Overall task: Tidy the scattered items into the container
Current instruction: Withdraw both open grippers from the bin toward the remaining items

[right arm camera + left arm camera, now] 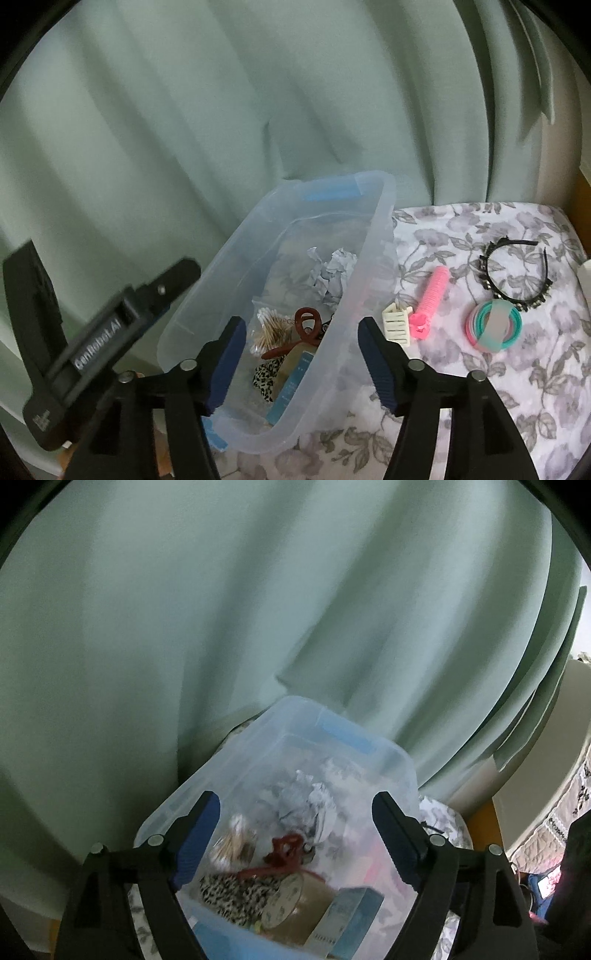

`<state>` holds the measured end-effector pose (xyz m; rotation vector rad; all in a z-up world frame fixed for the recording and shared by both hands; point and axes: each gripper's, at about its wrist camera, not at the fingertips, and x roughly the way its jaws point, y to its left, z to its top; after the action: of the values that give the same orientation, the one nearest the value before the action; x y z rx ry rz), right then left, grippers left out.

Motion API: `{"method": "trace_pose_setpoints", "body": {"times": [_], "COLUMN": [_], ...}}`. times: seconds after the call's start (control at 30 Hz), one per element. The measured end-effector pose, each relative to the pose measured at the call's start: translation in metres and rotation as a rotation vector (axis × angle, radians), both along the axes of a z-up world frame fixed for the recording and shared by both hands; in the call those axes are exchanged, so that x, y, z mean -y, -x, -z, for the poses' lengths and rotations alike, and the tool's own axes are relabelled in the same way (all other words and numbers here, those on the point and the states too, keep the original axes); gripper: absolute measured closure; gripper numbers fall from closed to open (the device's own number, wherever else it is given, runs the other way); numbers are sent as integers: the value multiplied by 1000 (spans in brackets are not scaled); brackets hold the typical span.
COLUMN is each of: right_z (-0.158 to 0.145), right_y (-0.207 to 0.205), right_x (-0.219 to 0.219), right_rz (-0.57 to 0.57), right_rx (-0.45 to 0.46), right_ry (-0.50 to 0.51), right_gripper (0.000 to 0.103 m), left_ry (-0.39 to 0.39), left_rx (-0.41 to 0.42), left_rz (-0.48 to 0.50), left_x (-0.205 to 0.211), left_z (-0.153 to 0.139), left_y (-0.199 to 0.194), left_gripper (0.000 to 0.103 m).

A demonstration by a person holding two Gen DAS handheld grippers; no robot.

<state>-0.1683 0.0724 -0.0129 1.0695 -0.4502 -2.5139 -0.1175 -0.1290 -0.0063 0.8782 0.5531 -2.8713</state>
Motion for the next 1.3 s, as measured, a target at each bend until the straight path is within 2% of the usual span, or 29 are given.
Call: {"method": "trace_pose_setpoints", "body": {"times": [0.17,0.23,0.37,0.83,1.17,1.3], "right_z": [-9,-13,-24,-51,-46,-40], "right_y": [-13,-19,-32,-68,-78,-79], "right_x": [-3,-4,-7,-29,-67,-88], "right_rz": [7,6,0,32,80,105], "right_rx": [-22,-32,-72,-150,-145,-143], "right_ry": [-3,-5,-23,-40,-22,-3], "right_gripper": [18,13,0,0,0,0], "left_ry": [58,72,102,190,260,285], "left_rx": [-36,-49,-67,-95,-86,-80], "left_rz": [-3,-2,1,-2,25,66], "left_x": [-7,-11,-20,-45,-83,-102], "left_z": [-10,-13,-23,-49,-50,-47], "left_y": [-15,-16,-25,-48,-47,-42], "left_gripper": [10,4,1,1,1,1]}}
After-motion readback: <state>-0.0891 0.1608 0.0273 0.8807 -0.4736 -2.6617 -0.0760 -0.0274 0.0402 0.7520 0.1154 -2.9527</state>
